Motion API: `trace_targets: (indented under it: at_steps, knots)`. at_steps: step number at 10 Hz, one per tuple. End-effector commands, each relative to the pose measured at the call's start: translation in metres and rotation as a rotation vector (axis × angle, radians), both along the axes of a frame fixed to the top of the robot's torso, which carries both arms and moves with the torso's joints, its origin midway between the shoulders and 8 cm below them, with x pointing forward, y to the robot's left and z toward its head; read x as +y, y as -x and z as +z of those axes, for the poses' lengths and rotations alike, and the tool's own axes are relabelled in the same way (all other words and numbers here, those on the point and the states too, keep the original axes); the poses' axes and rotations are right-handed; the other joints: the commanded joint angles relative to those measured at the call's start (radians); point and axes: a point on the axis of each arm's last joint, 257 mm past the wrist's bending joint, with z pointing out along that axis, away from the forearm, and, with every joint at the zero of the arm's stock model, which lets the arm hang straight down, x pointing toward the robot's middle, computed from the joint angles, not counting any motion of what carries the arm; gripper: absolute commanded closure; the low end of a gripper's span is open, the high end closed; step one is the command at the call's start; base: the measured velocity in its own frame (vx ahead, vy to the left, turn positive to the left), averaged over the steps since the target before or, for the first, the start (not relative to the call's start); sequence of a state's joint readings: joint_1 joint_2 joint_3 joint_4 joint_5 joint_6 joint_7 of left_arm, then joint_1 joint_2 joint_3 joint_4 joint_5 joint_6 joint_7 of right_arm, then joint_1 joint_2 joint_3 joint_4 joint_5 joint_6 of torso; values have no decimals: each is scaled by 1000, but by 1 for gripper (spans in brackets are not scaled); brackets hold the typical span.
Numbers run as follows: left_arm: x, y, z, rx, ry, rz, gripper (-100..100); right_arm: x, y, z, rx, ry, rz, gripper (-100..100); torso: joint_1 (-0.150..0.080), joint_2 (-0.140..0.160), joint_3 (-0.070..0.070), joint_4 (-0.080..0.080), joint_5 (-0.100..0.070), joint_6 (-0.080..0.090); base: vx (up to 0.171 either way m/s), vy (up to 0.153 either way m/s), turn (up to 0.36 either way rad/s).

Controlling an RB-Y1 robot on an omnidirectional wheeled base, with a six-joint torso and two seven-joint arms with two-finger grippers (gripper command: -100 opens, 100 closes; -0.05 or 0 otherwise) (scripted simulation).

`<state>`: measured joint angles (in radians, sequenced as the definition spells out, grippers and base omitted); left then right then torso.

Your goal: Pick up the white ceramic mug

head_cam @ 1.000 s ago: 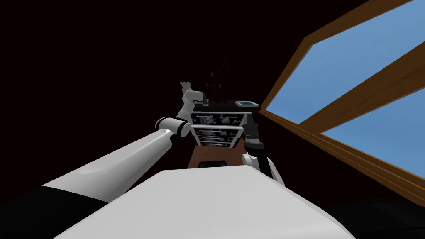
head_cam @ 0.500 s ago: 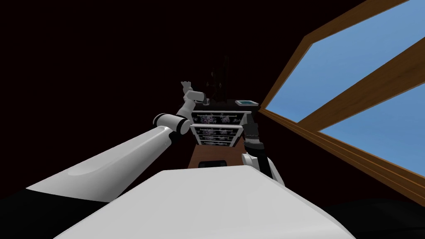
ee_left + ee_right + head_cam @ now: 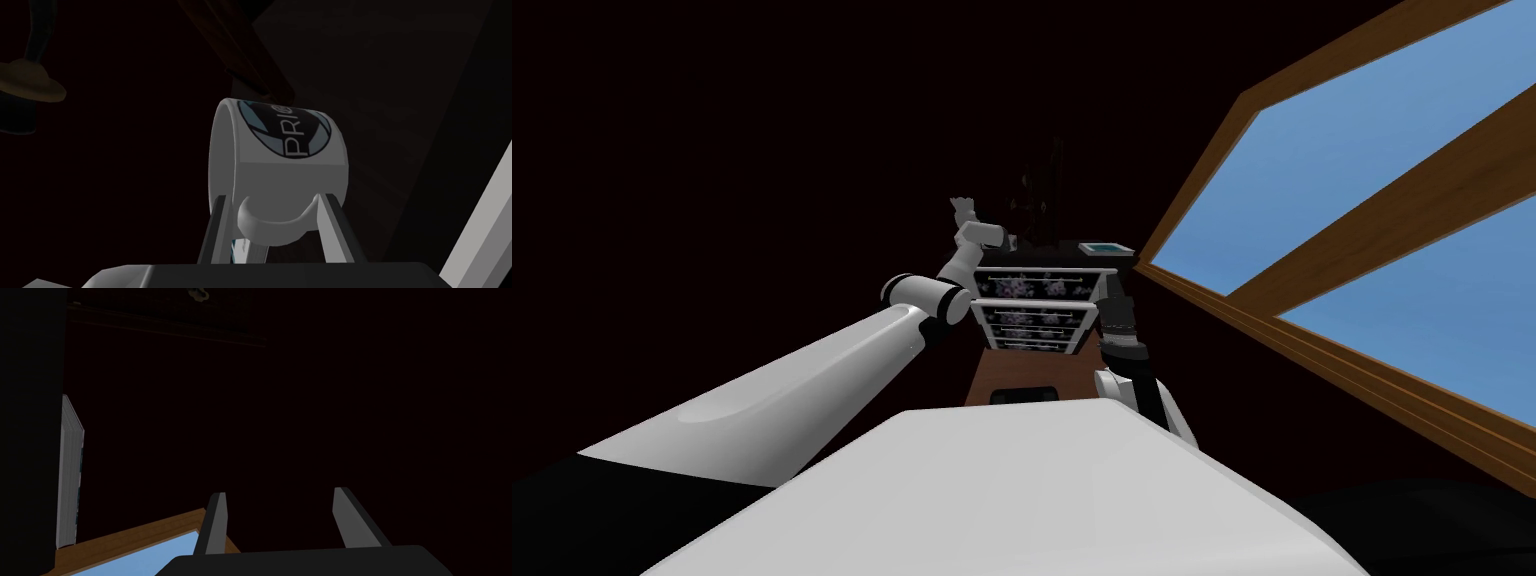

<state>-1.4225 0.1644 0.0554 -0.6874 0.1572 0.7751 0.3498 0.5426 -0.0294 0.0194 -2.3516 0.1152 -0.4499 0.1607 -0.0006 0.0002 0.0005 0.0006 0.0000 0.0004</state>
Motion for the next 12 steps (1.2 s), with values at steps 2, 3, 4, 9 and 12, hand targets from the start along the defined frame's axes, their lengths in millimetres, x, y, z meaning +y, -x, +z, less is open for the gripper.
trace_targets:
  at_steps: [2, 3, 4, 9, 12]
  knots:
    - [0, 0, 0, 0, 0, 0, 100, 0, 0, 0, 0, 0, 0, 0, 0, 0, 0, 0, 0, 0, 0, 0, 0]
    - [0, 0, 0, 0, 0, 0, 0, 0, 0, 0, 0, 0, 0, 0, 0, 0, 0, 0, 0, 0, 0, 0, 0]
    - [4, 5, -25, 52, 6, 0, 100, 0, 0, 0, 0, 0, 0, 0, 0, 0, 0, 0, 0, 0, 88, -31, 0]
    - [10, 22, -32, 89, 14, -10, 100, 0, 0, 0, 0, 0, 0, 0, -7, -9, -5, 0, -2, 4, 71, -40, 3]
    - [3, 29, 3, 26, 21, -27, 100, 0, 0, 0, 0, 0, 0, 0, -7, -11, -6, -1, -3, 6, 12, -3, 4]
